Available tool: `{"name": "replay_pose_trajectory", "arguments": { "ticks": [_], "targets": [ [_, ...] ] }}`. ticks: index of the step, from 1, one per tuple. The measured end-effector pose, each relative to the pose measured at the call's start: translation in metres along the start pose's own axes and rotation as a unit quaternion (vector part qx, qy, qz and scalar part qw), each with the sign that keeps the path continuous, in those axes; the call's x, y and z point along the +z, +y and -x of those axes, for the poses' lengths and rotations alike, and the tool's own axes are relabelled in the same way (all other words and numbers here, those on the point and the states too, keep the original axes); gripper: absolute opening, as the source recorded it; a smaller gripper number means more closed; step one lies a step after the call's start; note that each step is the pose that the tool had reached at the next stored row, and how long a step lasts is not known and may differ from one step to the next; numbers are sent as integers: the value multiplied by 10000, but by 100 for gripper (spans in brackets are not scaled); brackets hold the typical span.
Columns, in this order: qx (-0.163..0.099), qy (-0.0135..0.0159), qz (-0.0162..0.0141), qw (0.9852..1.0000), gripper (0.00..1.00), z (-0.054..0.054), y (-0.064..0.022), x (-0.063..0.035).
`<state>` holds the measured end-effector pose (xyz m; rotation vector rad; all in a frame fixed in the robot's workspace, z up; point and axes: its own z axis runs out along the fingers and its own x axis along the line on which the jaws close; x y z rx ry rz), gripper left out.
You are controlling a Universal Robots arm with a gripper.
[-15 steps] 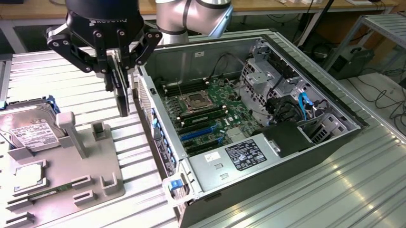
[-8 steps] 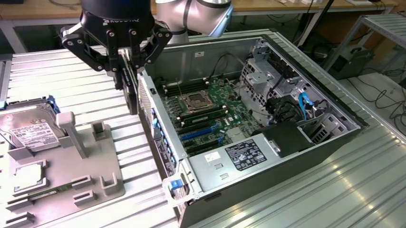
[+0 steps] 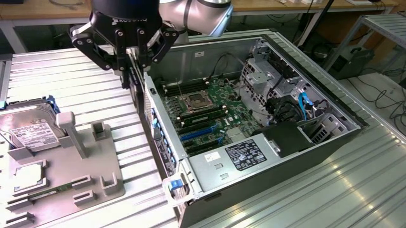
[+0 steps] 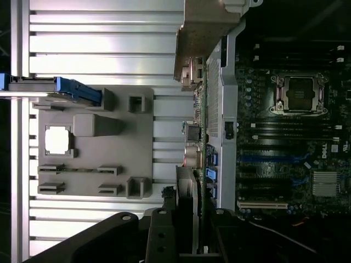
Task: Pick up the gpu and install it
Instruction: 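Pick up the gpu and move the gpu toward the slot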
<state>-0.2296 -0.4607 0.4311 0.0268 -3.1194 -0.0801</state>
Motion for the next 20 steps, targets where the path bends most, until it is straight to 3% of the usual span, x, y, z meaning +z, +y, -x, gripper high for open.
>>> {"name": "replay_pose_trajectory", "arguments": {
  "ticks": [20],
  "targets": [
    [0,0,0,10000,28,226,-4,2]
  ]
}}
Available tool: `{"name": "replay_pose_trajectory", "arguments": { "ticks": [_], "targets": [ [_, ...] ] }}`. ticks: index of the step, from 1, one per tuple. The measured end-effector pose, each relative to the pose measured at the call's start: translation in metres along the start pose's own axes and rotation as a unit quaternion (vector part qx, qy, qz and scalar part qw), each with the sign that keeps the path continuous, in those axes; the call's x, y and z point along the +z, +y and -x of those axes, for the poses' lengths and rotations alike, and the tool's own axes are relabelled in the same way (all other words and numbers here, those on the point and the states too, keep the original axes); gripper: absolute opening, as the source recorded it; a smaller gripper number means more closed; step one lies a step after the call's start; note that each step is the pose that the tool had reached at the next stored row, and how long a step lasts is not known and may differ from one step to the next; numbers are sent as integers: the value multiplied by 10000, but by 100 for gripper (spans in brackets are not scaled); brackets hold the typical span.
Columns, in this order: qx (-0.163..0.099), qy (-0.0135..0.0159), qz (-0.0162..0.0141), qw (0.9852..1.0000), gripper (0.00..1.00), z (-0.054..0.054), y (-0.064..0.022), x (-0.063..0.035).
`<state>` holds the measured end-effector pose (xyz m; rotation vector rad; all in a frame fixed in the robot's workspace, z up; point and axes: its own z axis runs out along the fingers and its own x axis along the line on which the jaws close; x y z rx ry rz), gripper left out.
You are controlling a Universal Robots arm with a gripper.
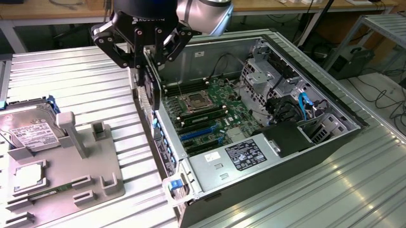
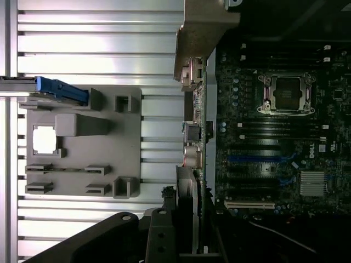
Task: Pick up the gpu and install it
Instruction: 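Pick up the gpu and move the gpu toward the slot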
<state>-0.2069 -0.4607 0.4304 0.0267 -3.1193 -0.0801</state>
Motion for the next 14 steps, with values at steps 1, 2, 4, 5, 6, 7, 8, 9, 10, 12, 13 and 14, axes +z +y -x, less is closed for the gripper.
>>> {"name": "replay_pose_trajectory", "arguments": {
  "ticks": [1,2,4,5,6,7,8,9,10,12,13,14],
  "targets": [
    [0,0,0,10000,28,10,0,1],
    [0,0,0,10000,28,27,0,0],
    [0,0,0,10000,28,50,-1,1],
    [0,0,0,10000,28,67,-1,1],
    [0,0,0,10000,28,77,-1,2],
    [0,0,0,10000,28,85,-2,2],
    [0,0,0,10000,28,94,-2,2],
    [0,0,0,10000,28,103,-2,2],
    [0,0,0,10000,28,113,-2,2],
    [0,0,0,10000,28,127,-2,3],
    [0,0,0,10000,28,136,-3,3],
    [0,0,0,10000,28,146,-3,3]
  ]
}}
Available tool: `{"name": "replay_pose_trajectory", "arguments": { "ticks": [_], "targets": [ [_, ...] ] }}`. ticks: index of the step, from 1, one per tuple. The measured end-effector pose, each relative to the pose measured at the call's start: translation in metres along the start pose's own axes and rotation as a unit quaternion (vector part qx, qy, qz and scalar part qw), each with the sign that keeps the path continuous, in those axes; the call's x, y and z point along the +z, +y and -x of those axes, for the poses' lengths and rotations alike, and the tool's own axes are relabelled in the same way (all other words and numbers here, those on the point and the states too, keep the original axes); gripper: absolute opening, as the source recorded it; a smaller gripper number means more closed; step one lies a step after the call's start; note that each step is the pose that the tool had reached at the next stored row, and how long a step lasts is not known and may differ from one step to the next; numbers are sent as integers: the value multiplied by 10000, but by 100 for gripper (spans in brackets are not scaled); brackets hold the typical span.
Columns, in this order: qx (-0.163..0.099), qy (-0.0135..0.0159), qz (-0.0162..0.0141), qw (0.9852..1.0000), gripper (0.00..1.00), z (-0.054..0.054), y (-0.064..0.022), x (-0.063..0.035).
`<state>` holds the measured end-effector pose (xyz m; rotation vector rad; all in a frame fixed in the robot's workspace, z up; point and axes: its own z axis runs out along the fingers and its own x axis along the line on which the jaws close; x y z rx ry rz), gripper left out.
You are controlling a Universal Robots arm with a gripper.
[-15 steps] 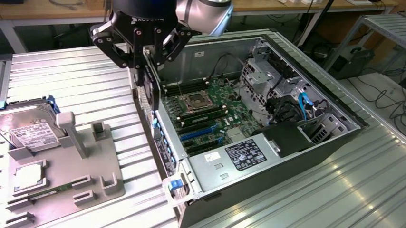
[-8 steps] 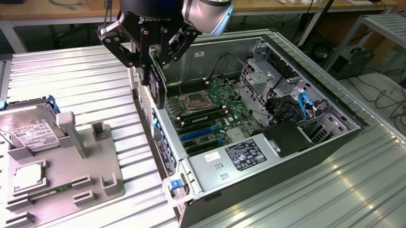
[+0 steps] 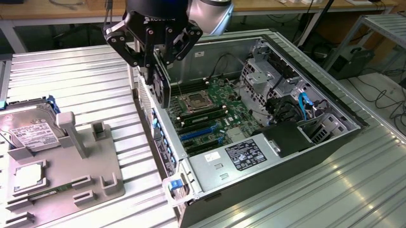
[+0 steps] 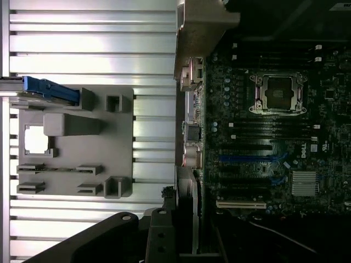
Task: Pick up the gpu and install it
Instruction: 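Pick up the gpu and move the gpu toward the slot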
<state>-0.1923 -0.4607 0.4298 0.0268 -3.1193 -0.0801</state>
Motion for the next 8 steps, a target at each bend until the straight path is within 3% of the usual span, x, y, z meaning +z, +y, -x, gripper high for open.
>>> {"name": "replay_pose_trajectory", "arguments": {
  "ticks": [8],
  "targets": [
    [0,0,0,10000,28,83,-2,0]
  ]
}}
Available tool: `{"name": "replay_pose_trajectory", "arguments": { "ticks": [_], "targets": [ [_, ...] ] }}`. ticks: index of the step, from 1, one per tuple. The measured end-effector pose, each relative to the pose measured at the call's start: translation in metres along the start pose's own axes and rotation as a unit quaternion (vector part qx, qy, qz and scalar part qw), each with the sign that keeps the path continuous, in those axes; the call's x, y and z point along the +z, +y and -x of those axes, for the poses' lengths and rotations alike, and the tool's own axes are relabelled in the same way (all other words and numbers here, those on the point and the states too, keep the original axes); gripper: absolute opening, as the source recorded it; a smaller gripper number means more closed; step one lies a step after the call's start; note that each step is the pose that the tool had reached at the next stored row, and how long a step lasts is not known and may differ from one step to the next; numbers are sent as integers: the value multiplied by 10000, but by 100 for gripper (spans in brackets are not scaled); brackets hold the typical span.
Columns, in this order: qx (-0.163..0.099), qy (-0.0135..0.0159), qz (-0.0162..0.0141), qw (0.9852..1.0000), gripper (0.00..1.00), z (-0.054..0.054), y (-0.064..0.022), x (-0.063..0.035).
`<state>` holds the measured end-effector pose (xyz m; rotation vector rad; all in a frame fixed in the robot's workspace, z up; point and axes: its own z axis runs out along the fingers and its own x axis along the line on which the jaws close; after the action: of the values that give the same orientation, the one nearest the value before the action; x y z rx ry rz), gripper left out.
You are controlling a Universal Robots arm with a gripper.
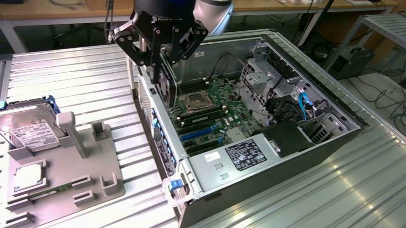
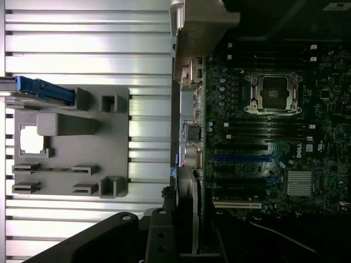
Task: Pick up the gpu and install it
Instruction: 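Pick up the gpu and move the gpu toward the slot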
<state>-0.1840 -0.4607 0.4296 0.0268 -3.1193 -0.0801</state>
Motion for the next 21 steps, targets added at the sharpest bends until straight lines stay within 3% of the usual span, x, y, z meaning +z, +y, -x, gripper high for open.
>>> {"name": "replay_pose_trajectory", "arguments": {
  "ticks": [21],
  "targets": [
    [0,-1,0,10000,28,339,-6,8]
  ]
}}
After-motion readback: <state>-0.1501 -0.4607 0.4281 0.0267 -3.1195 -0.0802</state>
